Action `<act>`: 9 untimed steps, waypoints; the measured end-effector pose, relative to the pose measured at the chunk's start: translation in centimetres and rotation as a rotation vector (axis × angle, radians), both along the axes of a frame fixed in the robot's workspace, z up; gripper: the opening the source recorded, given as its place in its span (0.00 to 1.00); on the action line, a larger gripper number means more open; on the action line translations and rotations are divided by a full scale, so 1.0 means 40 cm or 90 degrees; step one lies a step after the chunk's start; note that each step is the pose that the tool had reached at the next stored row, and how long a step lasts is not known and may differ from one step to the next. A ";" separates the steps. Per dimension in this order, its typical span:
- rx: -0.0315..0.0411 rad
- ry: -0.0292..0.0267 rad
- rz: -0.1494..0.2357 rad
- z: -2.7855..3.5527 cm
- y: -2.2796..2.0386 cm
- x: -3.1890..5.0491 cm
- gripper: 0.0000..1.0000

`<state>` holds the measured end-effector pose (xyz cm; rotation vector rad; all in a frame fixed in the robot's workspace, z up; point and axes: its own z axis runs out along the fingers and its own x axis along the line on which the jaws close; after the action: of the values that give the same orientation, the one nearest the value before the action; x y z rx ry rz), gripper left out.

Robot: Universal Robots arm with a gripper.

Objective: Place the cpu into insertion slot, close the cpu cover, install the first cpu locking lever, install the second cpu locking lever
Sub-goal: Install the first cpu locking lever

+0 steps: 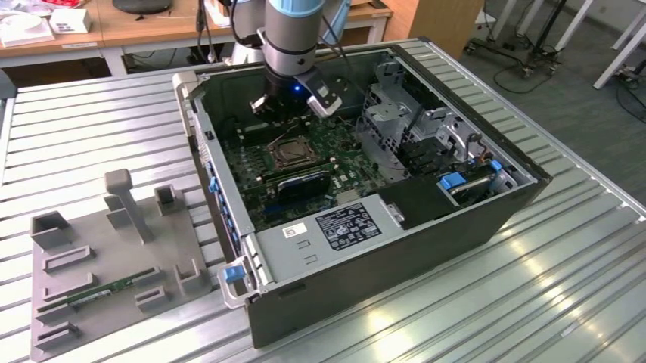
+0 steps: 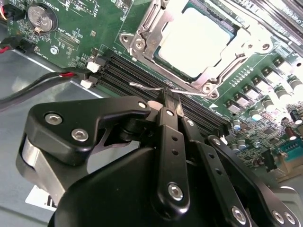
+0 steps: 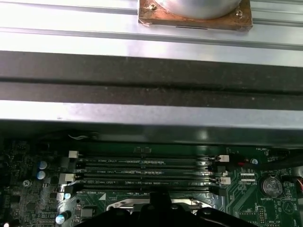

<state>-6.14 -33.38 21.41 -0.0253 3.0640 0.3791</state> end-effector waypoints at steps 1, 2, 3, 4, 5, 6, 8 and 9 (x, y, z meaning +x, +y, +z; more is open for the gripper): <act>0.0000 0.0000 0.000 0.000 0.000 0.002 0.11; -0.0001 0.0000 0.000 -0.001 0.000 0.004 0.11; -0.0003 0.0001 0.000 -0.001 0.000 0.005 0.11; -0.0003 0.0001 0.000 -0.002 0.000 0.006 0.11; -0.0004 0.0000 0.000 -0.003 0.000 0.007 0.11; -0.0004 0.0000 0.000 -0.004 0.000 0.007 0.11; -0.0005 0.0000 0.000 -0.007 0.000 0.007 0.11; -0.0005 0.0000 0.000 -0.008 0.000 0.007 0.11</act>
<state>-5.86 -33.38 21.09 -0.0254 3.0642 0.3780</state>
